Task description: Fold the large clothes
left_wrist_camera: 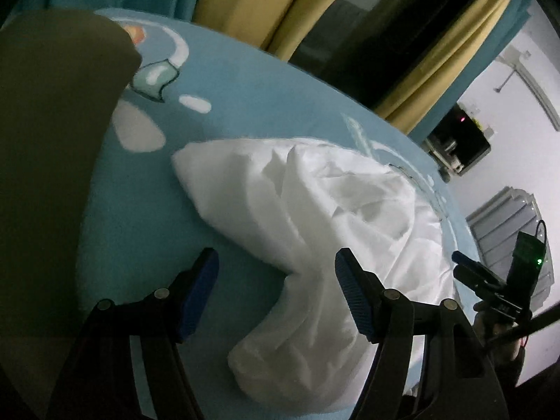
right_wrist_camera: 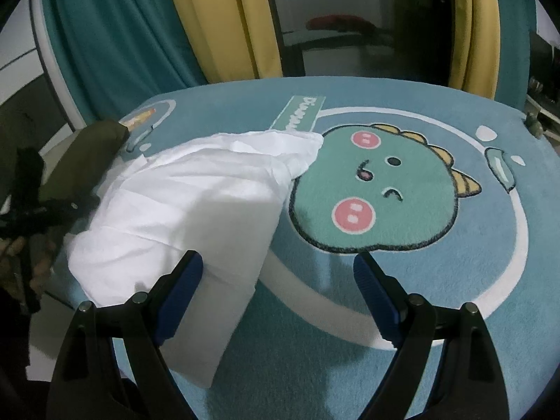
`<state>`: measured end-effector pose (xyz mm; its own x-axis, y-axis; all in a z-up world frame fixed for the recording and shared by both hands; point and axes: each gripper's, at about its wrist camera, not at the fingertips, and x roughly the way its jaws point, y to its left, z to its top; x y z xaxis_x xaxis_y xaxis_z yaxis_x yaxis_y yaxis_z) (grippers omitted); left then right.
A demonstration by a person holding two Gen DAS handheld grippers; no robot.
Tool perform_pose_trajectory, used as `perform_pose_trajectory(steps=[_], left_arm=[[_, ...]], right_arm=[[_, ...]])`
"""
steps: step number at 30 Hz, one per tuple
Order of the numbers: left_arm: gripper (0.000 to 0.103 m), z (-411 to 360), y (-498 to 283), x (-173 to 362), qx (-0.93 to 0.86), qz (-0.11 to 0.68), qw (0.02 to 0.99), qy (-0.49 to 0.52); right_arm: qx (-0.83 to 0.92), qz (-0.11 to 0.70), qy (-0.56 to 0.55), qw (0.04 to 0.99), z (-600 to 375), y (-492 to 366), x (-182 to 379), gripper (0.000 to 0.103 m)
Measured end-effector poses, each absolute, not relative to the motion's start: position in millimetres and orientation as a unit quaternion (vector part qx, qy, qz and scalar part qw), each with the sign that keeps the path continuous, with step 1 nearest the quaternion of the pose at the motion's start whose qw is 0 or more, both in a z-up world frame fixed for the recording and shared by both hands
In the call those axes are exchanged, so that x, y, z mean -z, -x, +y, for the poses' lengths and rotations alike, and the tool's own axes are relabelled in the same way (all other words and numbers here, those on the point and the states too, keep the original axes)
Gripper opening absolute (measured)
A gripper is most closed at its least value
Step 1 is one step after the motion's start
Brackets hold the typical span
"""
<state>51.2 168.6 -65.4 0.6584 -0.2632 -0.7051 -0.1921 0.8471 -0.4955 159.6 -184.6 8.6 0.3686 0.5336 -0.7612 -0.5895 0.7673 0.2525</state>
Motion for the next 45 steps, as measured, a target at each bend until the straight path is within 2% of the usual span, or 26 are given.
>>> perform_pose_trajectory(steps=[5, 9, 13, 19, 28, 29, 30, 31, 35, 38, 40, 45], left_arm=[[0.072, 160, -73, 77, 0.108, 0.413, 0.837, 0.341], [0.072, 144, -84, 79, 0.139, 0.411, 0.829, 0.352], [0.082, 126, -90, 76, 0.157, 0.404, 0.828, 0.355], [0.083, 104, -96, 71, 0.149, 0.422, 0.843, 0.299], [0.083, 70, -104, 64, 0.100, 0.439, 0.879, 0.155], [0.083, 69, -104, 64, 0.099, 0.439, 0.881, 0.149], [0.082, 67, -106, 64, 0.099, 0.439, 0.881, 0.144], [0.078, 66, -106, 64, 0.101, 0.439, 0.881, 0.141], [0.052, 66, -108, 64, 0.119, 0.432, 0.880, 0.155], [0.040, 65, -107, 65, 0.124, 0.424, 0.882, 0.166], [0.035, 63, -104, 65, 0.122, 0.412, 0.888, 0.165], [0.028, 66, -91, 59, 0.119, 0.386, 0.894, 0.192]], right_arm=[[-0.347, 0.447, 0.023, 0.824, -179, -167, -5, 0.088], [-0.348, 0.464, 0.021, 0.814, -170, -176, 11, 0.088], [-0.347, 0.475, 0.022, 0.808, -161, -180, 21, 0.087], [-0.359, 0.472, 0.024, 0.805, -152, -176, 22, 0.087], [-0.378, 0.473, -0.012, 0.796, -147, -185, 25, 0.087], [-0.380, 0.472, -0.011, 0.796, -145, -185, 25, 0.085], [-0.385, 0.472, -0.014, 0.793, -142, -184, 25, 0.078], [-0.392, 0.473, -0.021, 0.789, -139, -184, 26, 0.068], [-0.391, 0.466, -0.021, 0.793, -132, -181, 26, 0.062], [-0.397, 0.467, -0.033, 0.790, -133, -183, 27, 0.049], [-0.403, 0.464, -0.041, 0.788, -134, -183, 27, 0.035], [-0.410, 0.442, -0.036, 0.797, -135, -177, 15, 0.026]])
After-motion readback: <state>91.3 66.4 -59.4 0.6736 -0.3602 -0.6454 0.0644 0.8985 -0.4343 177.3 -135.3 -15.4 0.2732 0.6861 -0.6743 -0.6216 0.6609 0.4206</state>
